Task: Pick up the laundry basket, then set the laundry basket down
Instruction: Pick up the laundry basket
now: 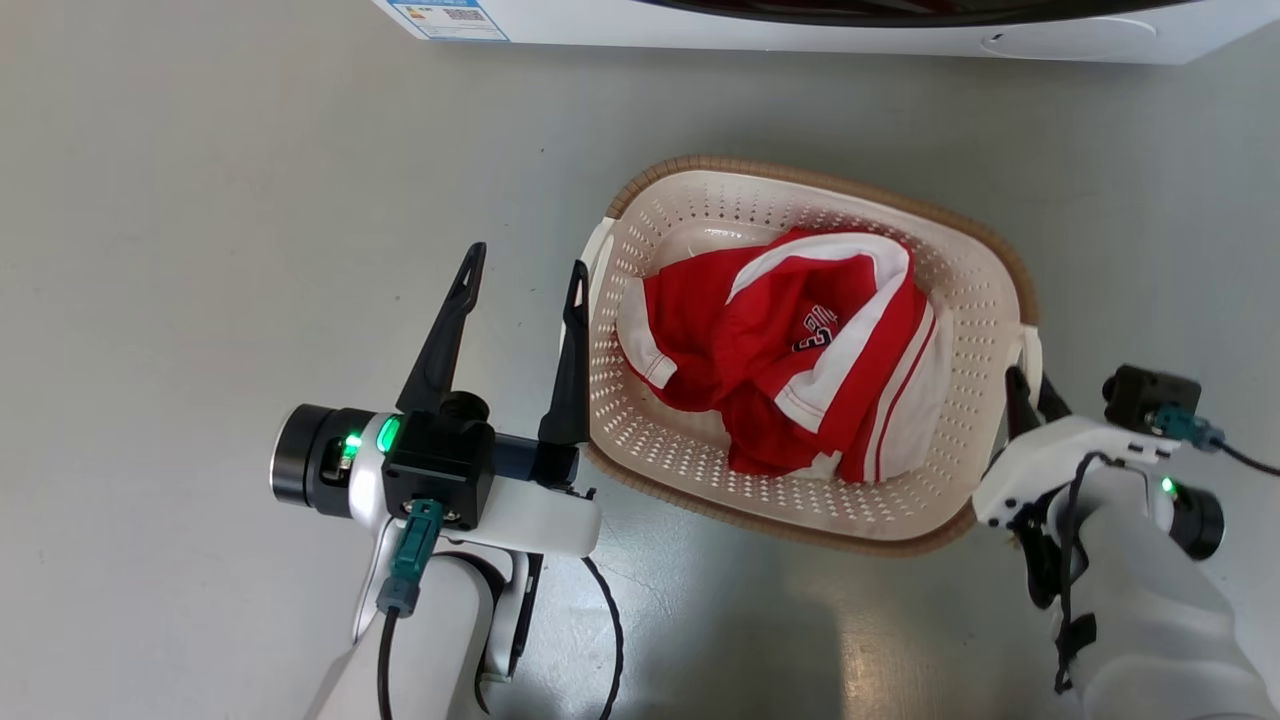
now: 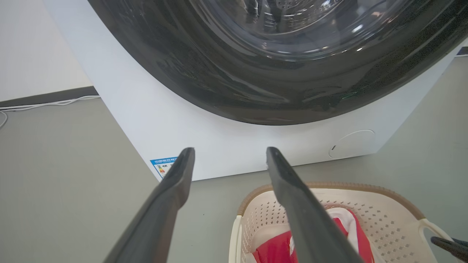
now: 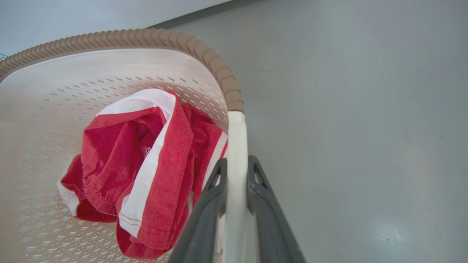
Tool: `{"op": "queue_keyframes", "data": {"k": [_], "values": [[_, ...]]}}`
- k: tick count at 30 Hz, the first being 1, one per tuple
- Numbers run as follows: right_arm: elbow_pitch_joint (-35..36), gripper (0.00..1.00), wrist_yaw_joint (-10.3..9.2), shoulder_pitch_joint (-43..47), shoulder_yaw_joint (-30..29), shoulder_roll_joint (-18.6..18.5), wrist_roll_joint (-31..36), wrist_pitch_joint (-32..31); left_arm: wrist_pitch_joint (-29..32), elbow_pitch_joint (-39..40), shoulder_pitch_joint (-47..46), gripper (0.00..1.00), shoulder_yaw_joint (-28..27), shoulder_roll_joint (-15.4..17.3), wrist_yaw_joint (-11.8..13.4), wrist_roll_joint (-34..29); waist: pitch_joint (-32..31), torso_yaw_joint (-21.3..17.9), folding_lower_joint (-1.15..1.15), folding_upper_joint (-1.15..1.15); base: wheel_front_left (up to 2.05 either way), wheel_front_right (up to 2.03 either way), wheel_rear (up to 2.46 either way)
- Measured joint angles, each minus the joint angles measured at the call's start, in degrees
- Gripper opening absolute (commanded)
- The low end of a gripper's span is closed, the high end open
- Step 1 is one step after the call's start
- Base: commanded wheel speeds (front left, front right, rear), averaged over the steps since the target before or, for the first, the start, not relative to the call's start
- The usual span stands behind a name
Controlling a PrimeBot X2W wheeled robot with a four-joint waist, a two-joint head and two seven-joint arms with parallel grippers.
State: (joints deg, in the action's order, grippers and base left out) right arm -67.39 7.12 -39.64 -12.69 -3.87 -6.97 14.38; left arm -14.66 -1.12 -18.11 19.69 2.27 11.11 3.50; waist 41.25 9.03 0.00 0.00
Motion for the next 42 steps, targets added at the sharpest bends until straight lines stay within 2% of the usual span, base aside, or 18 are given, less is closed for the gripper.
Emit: {"op": "queue_keyframes", "data": {"k": [16,24,28,31,33,34,35,42], "values": [[0.11,0.11,0.0,-4.74,-9.04,-0.18,18.24,0.0,-0.03,0.02,-0.13,1.0,0.99,-0.04,0.51,0.59,0.42,1.62,0.0,0.0,0.0,0.0,0.0],[0.15,0.11,0.01,-5.84,-12.01,-0.13,23.5,0.0,-0.03,0.04,-0.14,1.0,1.09,-0.07,0.76,1.05,0.53,1.83,0.0,0.0,0.0,0.0,0.0],[0.12,0.15,0.01,-6.53,-12.92,-0.11,24.7,0.0,-0.03,0.07,-0.15,1.0,1.07,-0.07,0.76,1.05,0.76,1.76,0.0,0.0,0.0,0.0,0.0],[-0.02,0.26,0.01,-6.52,-13.22,-0.11,24.71,0.0,-0.03,0.07,-0.16,1.0,1.07,-0.07,0.75,1.05,0.91,1.64,0.0,0.0,0.0,0.0,0.0],[-0.02,0.47,0.02,-6.52,-13.24,-0.07,24.71,0.0,-0.03,0.05,-0.16,1.0,1.03,-0.07,0.75,1.05,0.9,1.55,0.0,0.0,0.0,0.0,0.0],[-0.03,0.89,0.02,-6.52,-13.23,-0.03,24.71,0.0,-0.03,0.05,-0.16,1.0,1.01,-0.07,0.75,1.04,0.89,1.5,0.0,0.0,0.0,0.0,0.0],[-0.02,1.0,0.02,-6.52,-13.23,-0.02,24.71,0.0,-0.03,0.05,-0.16,1.0,0.99,-0.07,0.74,1.04,0.86,1.43,0.0,0.0,0.0,0.0,0.0],[0.99,1.0,0.02,-6.51,-12.69,-0.1,23.64,0.0,-0.03,-0.02,-0.16,1.0,0.7,-0.05,0.73,1.01,0.43,0.67,0.0,0.0,0.0,0.0,0.0]]}}
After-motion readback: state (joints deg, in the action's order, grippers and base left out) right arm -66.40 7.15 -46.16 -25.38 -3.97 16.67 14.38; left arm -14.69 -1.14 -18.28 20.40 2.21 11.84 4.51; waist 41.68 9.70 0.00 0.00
